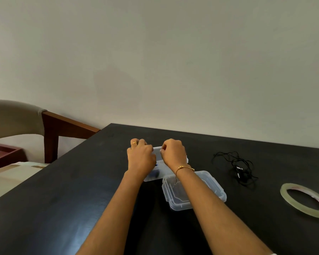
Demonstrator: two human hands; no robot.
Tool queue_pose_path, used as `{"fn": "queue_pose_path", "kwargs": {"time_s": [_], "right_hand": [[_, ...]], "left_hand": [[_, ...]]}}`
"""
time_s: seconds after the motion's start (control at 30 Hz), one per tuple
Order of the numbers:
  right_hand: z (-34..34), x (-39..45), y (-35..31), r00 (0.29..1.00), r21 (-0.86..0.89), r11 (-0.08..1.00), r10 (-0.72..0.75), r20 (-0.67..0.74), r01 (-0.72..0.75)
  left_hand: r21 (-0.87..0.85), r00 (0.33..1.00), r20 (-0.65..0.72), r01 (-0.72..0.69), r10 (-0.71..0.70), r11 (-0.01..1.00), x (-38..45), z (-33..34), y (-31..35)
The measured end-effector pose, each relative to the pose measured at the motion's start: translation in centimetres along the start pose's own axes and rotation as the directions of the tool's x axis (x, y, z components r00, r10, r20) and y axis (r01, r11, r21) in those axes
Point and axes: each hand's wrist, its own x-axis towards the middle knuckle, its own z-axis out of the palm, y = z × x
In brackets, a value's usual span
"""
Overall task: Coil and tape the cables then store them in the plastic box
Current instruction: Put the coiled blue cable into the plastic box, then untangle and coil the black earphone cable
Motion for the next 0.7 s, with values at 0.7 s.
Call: {"fn": "queue_pose_path", "kwargs": {"time_s": [0.7], "right_hand": [[-9.5, -7.6, 19.9, 0.96, -0.315, 0.907, 0.269, -0.073, -0.278]], "left_hand": [[-0.483, 0.99, 0.033, -0.106, 0.139, 0.869, -5.7, 5.5, 21.4]]}}
